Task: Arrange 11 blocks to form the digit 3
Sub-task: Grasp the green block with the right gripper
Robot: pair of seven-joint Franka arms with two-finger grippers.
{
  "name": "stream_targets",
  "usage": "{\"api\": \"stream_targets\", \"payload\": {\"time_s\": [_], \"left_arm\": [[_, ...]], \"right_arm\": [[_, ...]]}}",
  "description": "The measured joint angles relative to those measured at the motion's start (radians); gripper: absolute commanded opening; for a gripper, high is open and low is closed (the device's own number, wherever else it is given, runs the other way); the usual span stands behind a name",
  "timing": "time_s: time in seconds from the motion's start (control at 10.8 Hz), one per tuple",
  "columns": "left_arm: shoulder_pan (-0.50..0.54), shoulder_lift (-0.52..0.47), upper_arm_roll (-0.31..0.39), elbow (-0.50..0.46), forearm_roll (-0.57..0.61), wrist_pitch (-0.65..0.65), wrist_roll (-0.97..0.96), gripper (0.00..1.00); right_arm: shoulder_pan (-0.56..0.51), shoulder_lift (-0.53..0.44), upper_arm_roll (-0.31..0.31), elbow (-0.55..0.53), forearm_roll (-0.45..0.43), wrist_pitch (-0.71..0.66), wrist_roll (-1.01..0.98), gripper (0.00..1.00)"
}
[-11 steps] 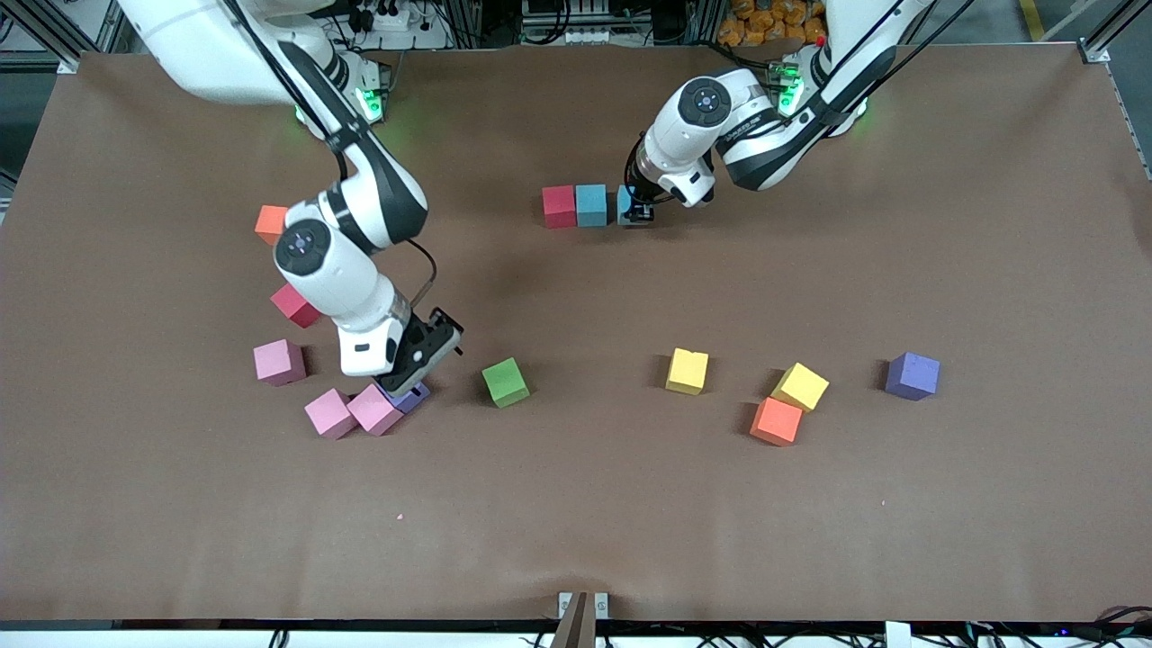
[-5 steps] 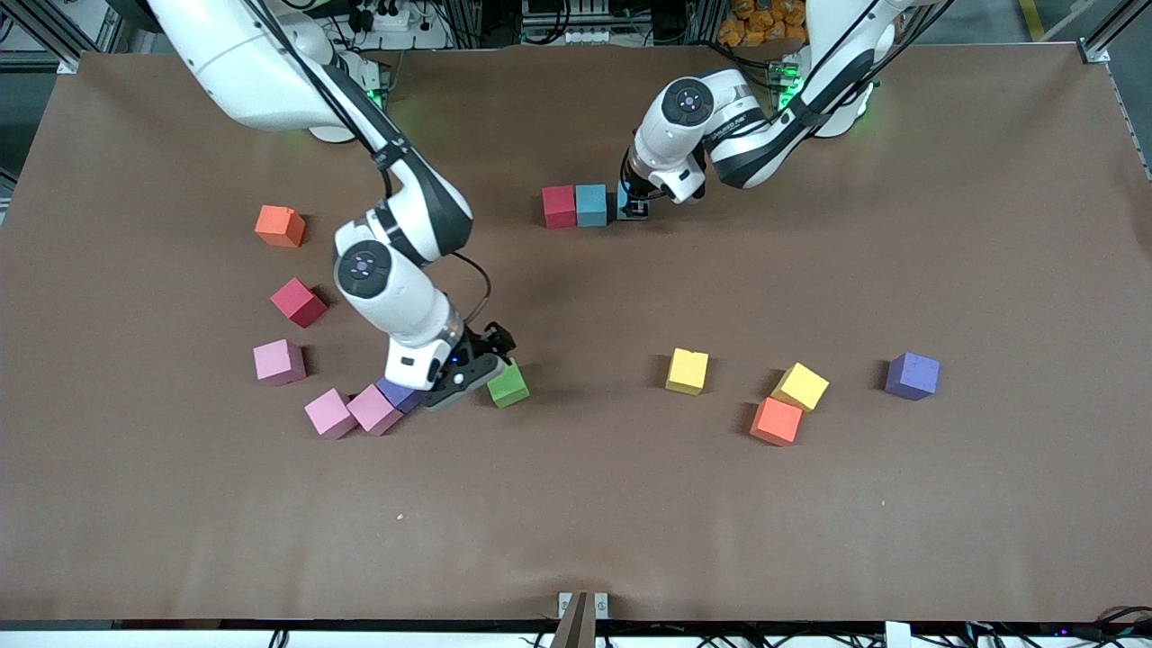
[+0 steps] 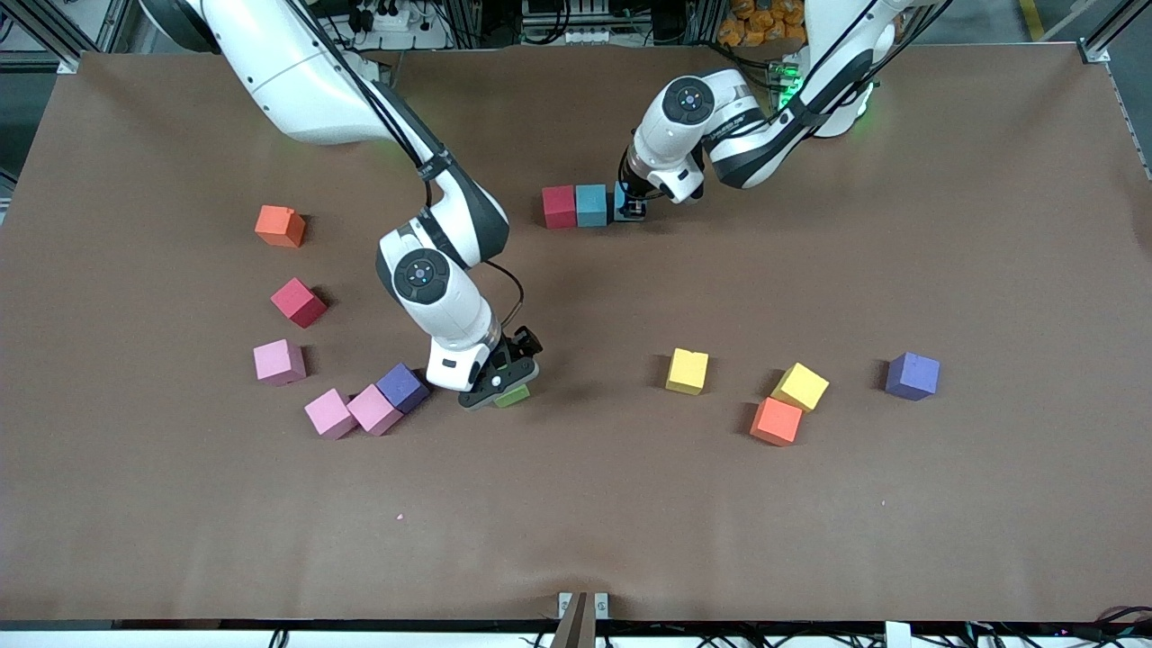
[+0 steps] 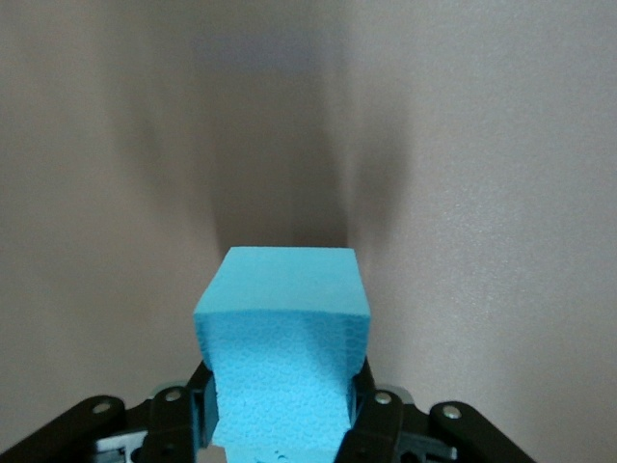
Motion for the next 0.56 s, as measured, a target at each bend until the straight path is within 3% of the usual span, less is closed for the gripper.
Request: {"api": "stream_targets", "payload": {"time_s": [0.56], "left_arm": [[-0.034, 0.0, 0.029, 0.0, 0.0, 0.014, -0.008, 0.44]], "right_arm": [[0.01, 0.031, -0.018, 0.005, -0.001, -0.002, 0.003, 1.0]]}}
